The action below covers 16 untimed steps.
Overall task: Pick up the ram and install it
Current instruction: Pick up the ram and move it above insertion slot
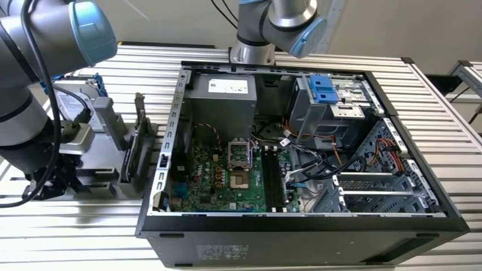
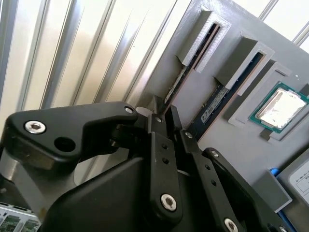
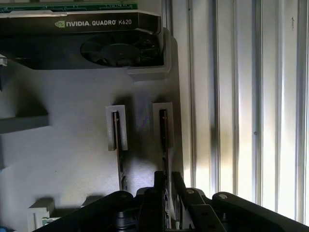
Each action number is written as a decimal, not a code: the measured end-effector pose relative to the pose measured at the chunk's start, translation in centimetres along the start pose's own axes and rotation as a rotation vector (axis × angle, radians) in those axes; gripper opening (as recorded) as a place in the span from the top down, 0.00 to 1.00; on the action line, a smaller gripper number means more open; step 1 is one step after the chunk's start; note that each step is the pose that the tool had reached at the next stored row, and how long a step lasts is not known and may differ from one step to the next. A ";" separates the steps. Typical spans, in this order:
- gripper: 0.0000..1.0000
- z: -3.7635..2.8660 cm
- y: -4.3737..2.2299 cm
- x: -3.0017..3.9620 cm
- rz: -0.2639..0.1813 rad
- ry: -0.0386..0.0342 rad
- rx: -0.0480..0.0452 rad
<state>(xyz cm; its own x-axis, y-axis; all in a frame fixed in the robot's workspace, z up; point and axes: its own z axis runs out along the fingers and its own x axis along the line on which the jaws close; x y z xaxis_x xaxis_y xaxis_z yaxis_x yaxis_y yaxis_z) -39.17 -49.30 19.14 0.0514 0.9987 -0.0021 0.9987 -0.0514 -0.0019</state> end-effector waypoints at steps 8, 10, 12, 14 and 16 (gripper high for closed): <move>1.00 0.04 0.00 0.00 0.000 0.0000 0.0000; 1.00 0.04 0.00 0.00 0.000 -0.0001 0.0000; 1.00 0.05 0.00 0.00 0.000 -0.0001 0.0001; 1.00 0.06 0.00 0.00 0.000 -0.0001 0.0001; 1.00 0.08 0.00 0.00 0.000 0.0000 0.0000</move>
<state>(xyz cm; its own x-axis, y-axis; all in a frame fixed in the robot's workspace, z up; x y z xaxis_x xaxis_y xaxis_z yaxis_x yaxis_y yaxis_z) -39.17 -49.30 19.07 0.0513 0.9987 -0.0021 0.9987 -0.0513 -0.0019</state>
